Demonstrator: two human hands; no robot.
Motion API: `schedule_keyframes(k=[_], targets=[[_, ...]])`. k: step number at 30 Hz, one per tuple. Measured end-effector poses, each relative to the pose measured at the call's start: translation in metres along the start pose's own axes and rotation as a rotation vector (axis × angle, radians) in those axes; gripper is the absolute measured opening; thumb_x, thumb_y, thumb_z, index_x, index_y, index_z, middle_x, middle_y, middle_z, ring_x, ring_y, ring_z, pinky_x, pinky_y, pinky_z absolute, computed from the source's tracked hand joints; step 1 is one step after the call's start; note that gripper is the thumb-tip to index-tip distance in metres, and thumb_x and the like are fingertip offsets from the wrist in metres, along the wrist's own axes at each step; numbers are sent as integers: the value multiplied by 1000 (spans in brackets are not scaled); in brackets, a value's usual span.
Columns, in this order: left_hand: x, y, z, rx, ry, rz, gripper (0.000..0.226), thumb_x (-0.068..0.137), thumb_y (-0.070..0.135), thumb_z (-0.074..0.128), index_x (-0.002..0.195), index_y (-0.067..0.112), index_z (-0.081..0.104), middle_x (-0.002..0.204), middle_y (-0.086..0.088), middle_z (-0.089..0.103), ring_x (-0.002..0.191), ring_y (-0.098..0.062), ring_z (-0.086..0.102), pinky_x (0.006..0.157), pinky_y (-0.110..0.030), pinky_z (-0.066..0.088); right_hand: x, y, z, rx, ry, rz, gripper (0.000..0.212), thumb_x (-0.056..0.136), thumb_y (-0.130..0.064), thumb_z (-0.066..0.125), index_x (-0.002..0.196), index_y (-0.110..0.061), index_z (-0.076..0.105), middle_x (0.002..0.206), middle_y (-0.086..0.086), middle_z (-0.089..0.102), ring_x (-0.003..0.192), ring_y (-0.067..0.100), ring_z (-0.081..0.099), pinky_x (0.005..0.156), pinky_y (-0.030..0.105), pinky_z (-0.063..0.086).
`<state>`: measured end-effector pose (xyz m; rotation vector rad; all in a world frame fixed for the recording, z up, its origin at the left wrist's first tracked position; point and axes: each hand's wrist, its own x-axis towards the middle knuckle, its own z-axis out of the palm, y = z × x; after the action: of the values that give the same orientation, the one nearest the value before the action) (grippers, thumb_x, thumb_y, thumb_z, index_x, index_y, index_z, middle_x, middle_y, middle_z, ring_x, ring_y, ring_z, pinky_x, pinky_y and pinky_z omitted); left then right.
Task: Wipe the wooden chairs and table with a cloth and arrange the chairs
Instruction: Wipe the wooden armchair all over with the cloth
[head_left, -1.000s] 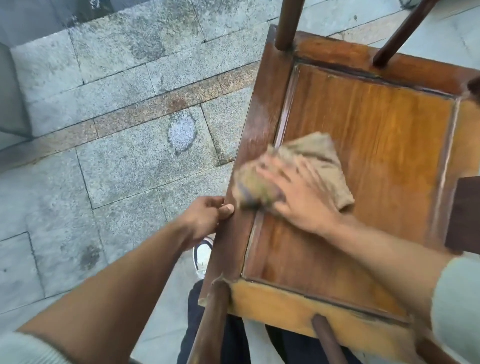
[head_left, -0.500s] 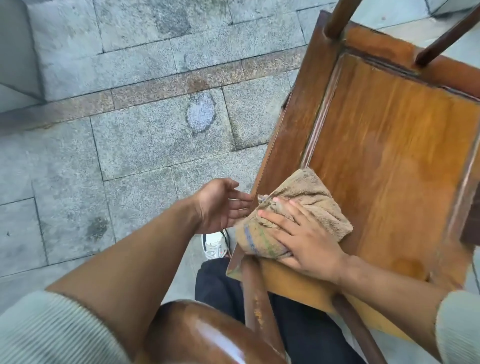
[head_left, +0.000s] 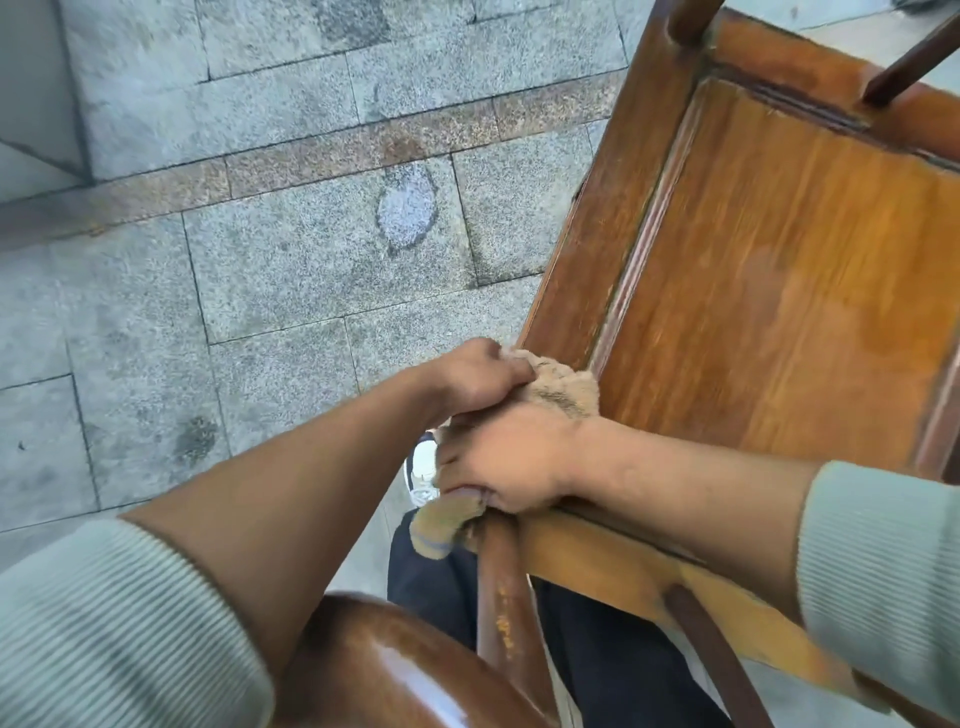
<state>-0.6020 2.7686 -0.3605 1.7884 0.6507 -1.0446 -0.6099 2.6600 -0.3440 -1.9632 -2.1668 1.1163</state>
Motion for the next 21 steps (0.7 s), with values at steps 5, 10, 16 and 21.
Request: schedule_keyframes(k=[5,10,16,21], targets=[[12,23,9,-100,130,105,31,88,41,64,100,12,67,87,-3,69,77,-15,64,66,-24,48,-6,-8,12,-78,99,48,22,95,-36,49,109,-32,65,107,-8,62,100,25,57,86,41,44],[37,72,17,18,252,128,43,101,48,48,102,6,57,104,-15,63,108,-34,61,82,-31,41,-99,26,63,-50,443,328,64,80,-38,75,142,-28,62,149,3,57,141,34,48,122,52,28],[63,108,20,196,479,212,59,102,51,38,121,-4,43,124,-26,56,111,-44,56,87,-40,42,-164,64,85,240,753,1254,66,89,-51,52,143,-15,55,163,1,37,144,46,38,129,47,6],[75,106,37,349,891,159,54,95,63,36,98,10,41,100,-22,64,86,-44,62,68,-43,38,-163,24,114,1,534,653,73,84,-59,49,150,-28,48,165,1,31,151,45,28,127,54,6]])
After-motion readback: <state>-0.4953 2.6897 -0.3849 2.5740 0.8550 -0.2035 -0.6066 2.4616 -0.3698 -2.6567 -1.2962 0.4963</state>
